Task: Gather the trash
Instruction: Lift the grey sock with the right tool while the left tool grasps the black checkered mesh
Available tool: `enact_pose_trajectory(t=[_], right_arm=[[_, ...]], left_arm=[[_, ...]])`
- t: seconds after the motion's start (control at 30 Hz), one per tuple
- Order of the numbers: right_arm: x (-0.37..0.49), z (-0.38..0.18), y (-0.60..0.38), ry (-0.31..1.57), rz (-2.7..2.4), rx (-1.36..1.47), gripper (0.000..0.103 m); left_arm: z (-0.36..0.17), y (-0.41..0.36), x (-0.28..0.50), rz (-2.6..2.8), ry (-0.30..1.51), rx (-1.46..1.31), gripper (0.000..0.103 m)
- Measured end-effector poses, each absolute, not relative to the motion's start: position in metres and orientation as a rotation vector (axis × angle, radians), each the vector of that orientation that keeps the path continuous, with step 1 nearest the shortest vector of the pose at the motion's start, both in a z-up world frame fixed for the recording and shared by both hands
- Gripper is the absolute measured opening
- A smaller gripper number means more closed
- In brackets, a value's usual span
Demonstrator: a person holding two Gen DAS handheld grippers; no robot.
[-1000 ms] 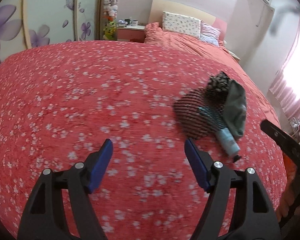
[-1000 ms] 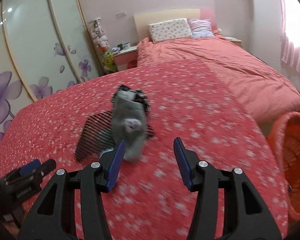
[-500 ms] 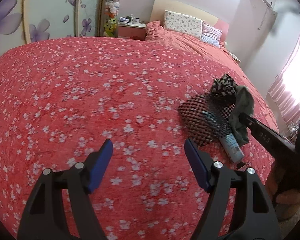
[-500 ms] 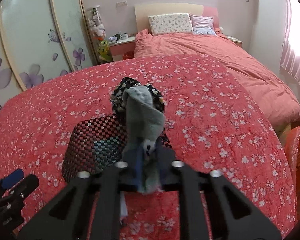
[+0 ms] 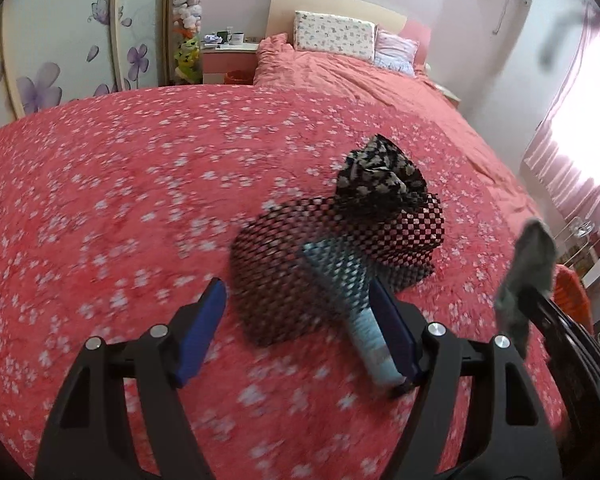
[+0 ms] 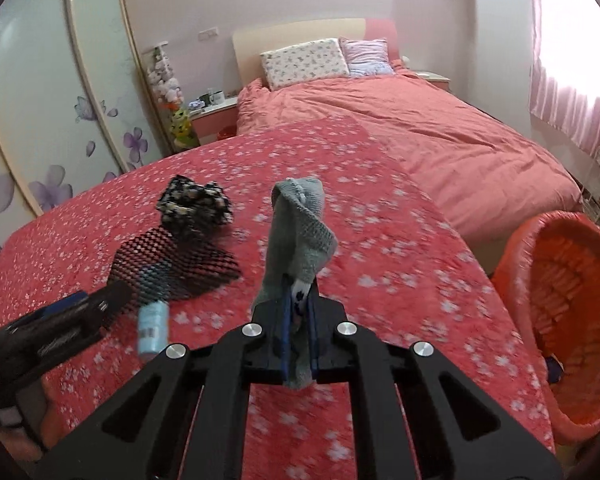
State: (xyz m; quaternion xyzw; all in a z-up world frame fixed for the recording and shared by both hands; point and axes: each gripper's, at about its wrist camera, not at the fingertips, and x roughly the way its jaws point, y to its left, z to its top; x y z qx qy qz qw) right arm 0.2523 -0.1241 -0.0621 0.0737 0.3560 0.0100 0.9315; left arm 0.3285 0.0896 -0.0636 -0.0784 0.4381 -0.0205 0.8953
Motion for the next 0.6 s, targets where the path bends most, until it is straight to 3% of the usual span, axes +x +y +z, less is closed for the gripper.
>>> enact_pose_trajectory(t=[0.17, 0.27, 0.33, 0.4, 0.53, 0.6], right_arm=[[0.249, -0.064, -0.134, 0.733, 0.011, 0.16, 0.007], [0.248, -0.066, -0.139, 0.736, 0.005, 0.168, 0.007], [0.248, -0.069, -0.141, 0.742, 0.001, 0.173, 0.007], [0.247, -0.072, -0.146, 0.746, -0.002, 0.175, 0.007], [0.246, -0.074, -0.152, 0.754, -0.009, 0.183, 0.007], [0.243, -0.075, -0.156, 0.754, -0.012, 0.185, 0.007]], left_arm=[[-0.074, 0.079, 0.344, -0.019, 0.95, -0.166, 0.076], [-0.075, 0.074, 0.348, -0.011, 0.952, -0.156, 0.073], [-0.074, 0.072, 0.349, -0.024, 0.949, -0.162, 0.063], [-0.073, 0.07, 0.348, -0.049, 0.946, -0.173, 0.045], [-0.071, 0.069, 0.346, -0.09, 0.929, -0.182, 0.029], [-0.068, 0.069, 0.344, -0.1, 0.913, -0.174, 0.011]])
